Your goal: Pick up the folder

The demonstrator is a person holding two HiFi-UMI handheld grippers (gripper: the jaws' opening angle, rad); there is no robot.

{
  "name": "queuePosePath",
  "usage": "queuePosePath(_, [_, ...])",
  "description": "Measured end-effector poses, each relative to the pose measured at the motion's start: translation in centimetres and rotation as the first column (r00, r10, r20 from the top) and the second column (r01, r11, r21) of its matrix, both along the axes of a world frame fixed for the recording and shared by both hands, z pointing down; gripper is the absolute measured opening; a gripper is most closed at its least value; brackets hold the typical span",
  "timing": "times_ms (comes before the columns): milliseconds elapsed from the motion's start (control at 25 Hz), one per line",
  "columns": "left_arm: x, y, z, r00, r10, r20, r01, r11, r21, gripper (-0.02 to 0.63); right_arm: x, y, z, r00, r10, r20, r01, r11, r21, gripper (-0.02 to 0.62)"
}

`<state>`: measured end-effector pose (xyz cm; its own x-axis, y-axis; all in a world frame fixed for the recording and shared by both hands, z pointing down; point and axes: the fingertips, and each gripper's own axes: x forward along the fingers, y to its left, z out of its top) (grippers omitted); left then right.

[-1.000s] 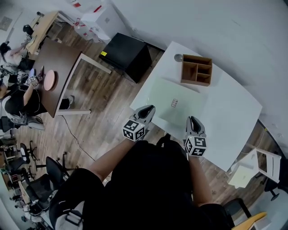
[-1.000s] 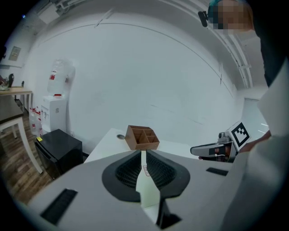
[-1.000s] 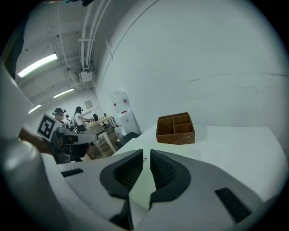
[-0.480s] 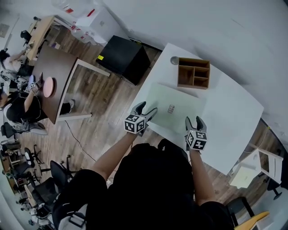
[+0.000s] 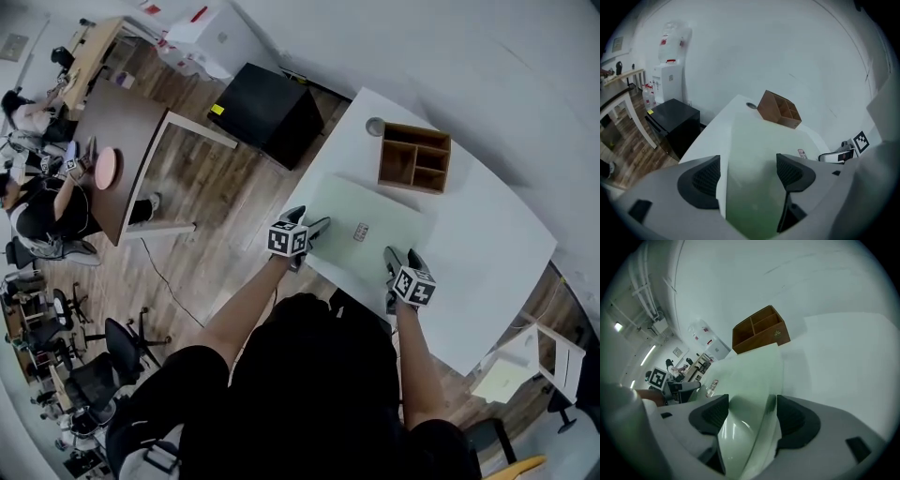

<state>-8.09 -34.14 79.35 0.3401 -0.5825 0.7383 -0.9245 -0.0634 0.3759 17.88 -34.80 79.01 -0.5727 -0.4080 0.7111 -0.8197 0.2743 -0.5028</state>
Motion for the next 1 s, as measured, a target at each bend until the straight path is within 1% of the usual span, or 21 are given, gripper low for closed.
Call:
queuePosePath(80, [0.0,0.0,0.3,1.000,-0.008,-0.018,0.008,1.000,-0.013,0.362,-0.3,0.0,-0.1,1.000,-0.016,0.010,0.016,1.000,0.002,0.307])
queuePosePath(160, [-0.1,-0.1,0.4,1.000,-0.010,-0.019,0.009,1.000,-0.010,0.362,-0.5,-0.2,0.0,0.999,-0.018,0.030,0.018,1.000,-0.003,0.308])
queuePosePath(320, [0.1,-0.1,0.9,0.999,-0.004,-0.049,0.003,0.999,-0.032,0.362,-0.1,-0.8,0.1,0.995,0.056,0.086,-0.051,0.997,-0.054,0.311])
queuePosePath(480, [0.2,-0.1,1.0,0.997,-0.002,-0.080,-0.002,0.998,-0.055,0.362,-0.2,-0.9,0.6,0.997,0.048,0.068,-0.047,0.999,-0.015,0.314])
queuePosePath(600, [0.3,-0.2,0.9,0.997,-0.009,-0.070,0.006,0.999,-0.043,0.360,-0.1,-1.2,0.6,0.996,0.049,0.080,-0.050,0.999,0.010,0.316])
queuePosePath(760, [0.2,0.6,0.7,0.998,-0.023,-0.051,0.021,0.999,-0.031,0.357,-0.1,-1.0,0.4,0.996,0.037,0.077,-0.039,0.999,0.013,0.314])
queuePosePath(880, [0.0,1.2,0.1,0.999,-0.036,-0.035,0.036,0.999,0.005,0.354,-0.4,-0.9,-0.2,0.998,0.017,0.058,-0.019,0.999,0.029,0.314])
queuePosePath(1000, [0.1,1.8,-1.4,0.999,-0.035,-0.015,0.036,0.998,0.055,0.353,-0.4,-0.4,-1.3,0.998,0.012,0.059,-0.016,0.998,0.063,0.314])
